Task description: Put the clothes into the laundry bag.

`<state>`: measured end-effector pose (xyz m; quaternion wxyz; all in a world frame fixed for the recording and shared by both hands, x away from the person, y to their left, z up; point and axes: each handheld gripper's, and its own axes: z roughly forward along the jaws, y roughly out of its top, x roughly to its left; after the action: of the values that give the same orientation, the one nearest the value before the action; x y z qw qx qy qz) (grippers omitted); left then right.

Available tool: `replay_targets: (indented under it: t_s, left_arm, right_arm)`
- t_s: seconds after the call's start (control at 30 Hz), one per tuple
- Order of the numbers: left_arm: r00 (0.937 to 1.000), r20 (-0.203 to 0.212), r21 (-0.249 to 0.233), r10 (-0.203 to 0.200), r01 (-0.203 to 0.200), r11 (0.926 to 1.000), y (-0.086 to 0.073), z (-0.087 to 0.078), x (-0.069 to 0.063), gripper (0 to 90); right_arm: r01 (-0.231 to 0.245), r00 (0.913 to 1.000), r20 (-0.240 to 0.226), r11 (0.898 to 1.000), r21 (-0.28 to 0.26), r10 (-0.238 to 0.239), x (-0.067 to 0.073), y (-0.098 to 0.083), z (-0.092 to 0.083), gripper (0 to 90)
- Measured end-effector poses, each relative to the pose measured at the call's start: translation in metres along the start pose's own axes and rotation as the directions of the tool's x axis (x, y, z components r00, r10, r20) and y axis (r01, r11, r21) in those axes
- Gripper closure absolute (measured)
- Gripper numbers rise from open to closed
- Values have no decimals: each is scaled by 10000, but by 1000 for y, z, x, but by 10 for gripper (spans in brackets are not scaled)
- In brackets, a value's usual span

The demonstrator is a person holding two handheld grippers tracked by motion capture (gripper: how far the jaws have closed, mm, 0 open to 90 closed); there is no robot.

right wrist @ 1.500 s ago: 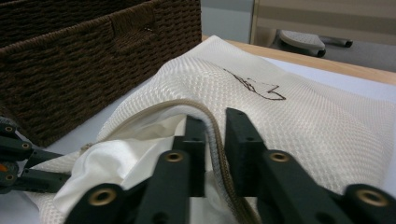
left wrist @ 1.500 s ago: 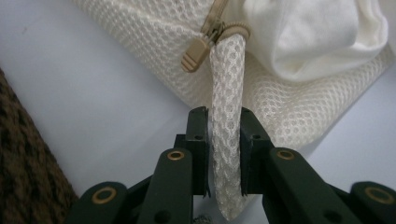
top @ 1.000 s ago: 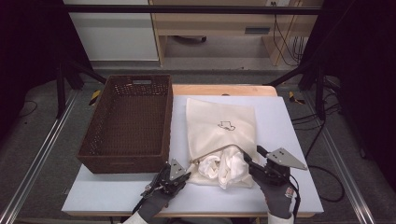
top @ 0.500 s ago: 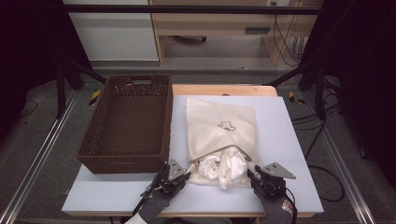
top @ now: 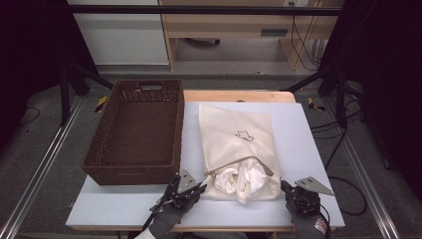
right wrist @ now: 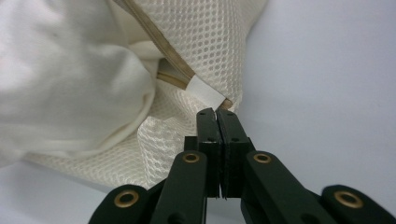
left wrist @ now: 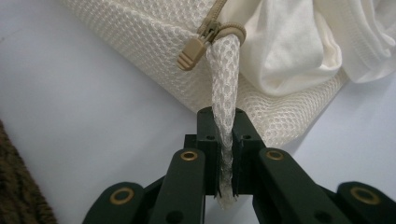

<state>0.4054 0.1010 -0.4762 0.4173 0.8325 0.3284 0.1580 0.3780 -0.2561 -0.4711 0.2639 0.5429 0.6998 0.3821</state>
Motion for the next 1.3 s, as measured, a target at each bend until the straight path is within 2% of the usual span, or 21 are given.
replay_targets:
  t_s: [0.07,0.13,0.17,0.23,0.33,0.37,0.43,0.5,0.57,0.67,0.73,0.8,0.87,0.97,1.07,1.13,1.3]
  left_arm:
    - [9997,-163,240,184,-180,9995,-3,4,-3,830]
    - [9998,-165,378,110,-103,9992,-6,9,-3,800]
    - [9997,-203,454,108,-99,9989,-6,10,-2,770]
    - [9991,-300,268,302,-294,9992,-3,7,-2,699]
    - [9994,-273,3,195,-195,9998,5,4,0,648]
    - [9996,-231,-19,168,-168,9999,8,4,0,646]
    - [9994,-280,16,196,-196,9998,9,6,1,656]
    - [9999,-160,134,43,-41,9999,8,10,2,705]
    - [9998,-199,407,80,-72,9991,5,15,1,748]
    - [9999,-107,494,-71,77,9988,1,18,2,802]
    - [9999,-115,611,-100,107,9981,3,17,2,823]
    - [9999,-161,669,-63,74,9977,3,17,2,833]
    - [9999,-166,668,-48,59,9977,3,17,1,838]
    - [10000,-42,606,-77,79,9981,5,14,1,841]
    - [10000,42,579,-66,64,9983,6,11,1,844]
    - [10000,67,577,-45,41,9983,7,9,1,846]
    - [10000,62,580,-35,31,9983,4,5,4,849]
  right_arm:
    - [4,9999,129,9996,278,-8,-3,-3,5,892]
    - [193,9997,157,9983,541,-201,-3,-7,13,878]
    - [207,9997,83,9984,530,-212,-3,-7,13,866]
    - [328,9995,-19,9989,347,-327,-2,-6,10,807]
    - [304,9987,-396,9989,-353,-318,0,1,0,675]
    - [455,9971,-577,9968,-655,-493,3,5,-4,655]
    - [645,9909,-1097,9910,-1171,-775,11,12,-13,608]
    - [961,9805,-1562,9846,-1461,-1189,21,17,-17,597]
    - [1182,9672,-2078,9829,-1413,-1462,30,20,-15,596]
    - [1582,9541,-2411,9826,-974,-1775,43,20,-3,655]
    - [1596,9518,-2492,9825,-962,-1790,48,20,4,735]
    - [1433,9459,-2785,9844,-1021,-1666,54,22,10,804]
    - [1360,9449,-2860,9856,-1009,-1596,62,26,19,829]
    - [1444,9487,-2708,9857,-873,-1629,71,32,33,837]
    - [1505,9577,-2364,9857,-759,-1644,82,40,49,841]
    - [1434,9671,-2018,9872,-705,-1549,89,47,62,842]
    - [1142,9794,-1577,9899,-837,-1263,94,59,78,846]
